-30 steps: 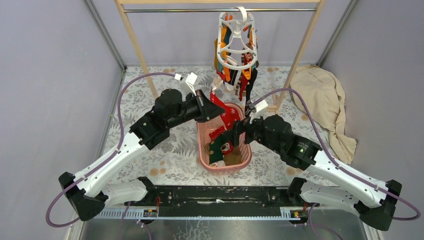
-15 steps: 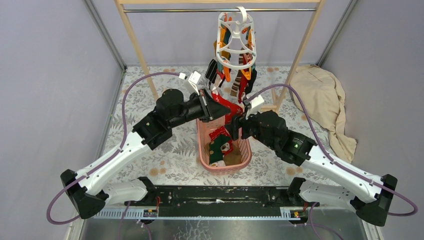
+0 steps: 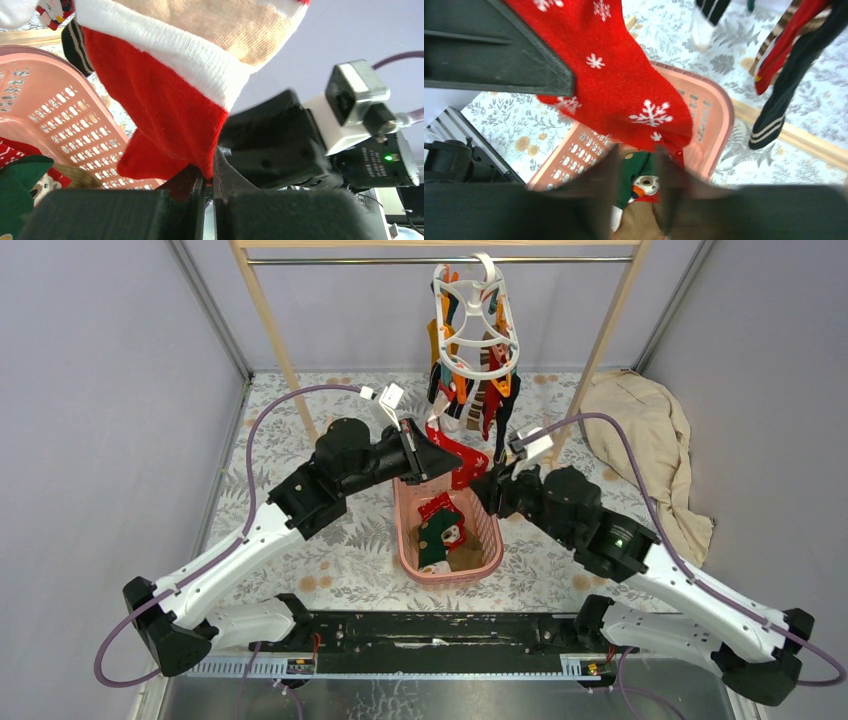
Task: Remove the socks clipped to the hanger
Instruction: Remove the sock from the hanger.
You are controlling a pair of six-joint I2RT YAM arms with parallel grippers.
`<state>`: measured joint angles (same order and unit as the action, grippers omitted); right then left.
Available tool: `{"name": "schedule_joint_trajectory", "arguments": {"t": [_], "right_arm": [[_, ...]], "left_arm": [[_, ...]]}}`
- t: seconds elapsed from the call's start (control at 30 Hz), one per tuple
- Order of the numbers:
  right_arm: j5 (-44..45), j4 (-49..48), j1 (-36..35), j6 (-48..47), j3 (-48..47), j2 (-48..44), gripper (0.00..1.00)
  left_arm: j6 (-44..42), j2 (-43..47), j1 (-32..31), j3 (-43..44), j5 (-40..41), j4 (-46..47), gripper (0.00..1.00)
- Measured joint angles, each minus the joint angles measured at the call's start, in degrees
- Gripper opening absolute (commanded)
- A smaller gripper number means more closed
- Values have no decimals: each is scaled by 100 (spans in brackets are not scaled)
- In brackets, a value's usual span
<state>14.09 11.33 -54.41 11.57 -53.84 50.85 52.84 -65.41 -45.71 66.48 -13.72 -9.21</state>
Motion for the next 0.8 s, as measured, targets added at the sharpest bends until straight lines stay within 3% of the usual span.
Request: {"name": "schedule_joint_trajectory", "arguments": {"t": [0.07, 0.27, 0.47, 0.8], "right_arm": [[0, 35, 0, 35, 0, -195, 81], [50, 363, 0, -111, 2, -721, 92], [-2, 496, 0, -258, 2, -748, 99], [-326, 413, 0, -522, 2, -114, 100]], "left_arm": [[-9, -11, 0, 0, 13, -7, 11], [-35, -59, 0, 0, 13, -20, 12], [-46, -85, 0, 0, -50, -15, 13], [44, -348, 0, 0, -293, 66, 13]]}}
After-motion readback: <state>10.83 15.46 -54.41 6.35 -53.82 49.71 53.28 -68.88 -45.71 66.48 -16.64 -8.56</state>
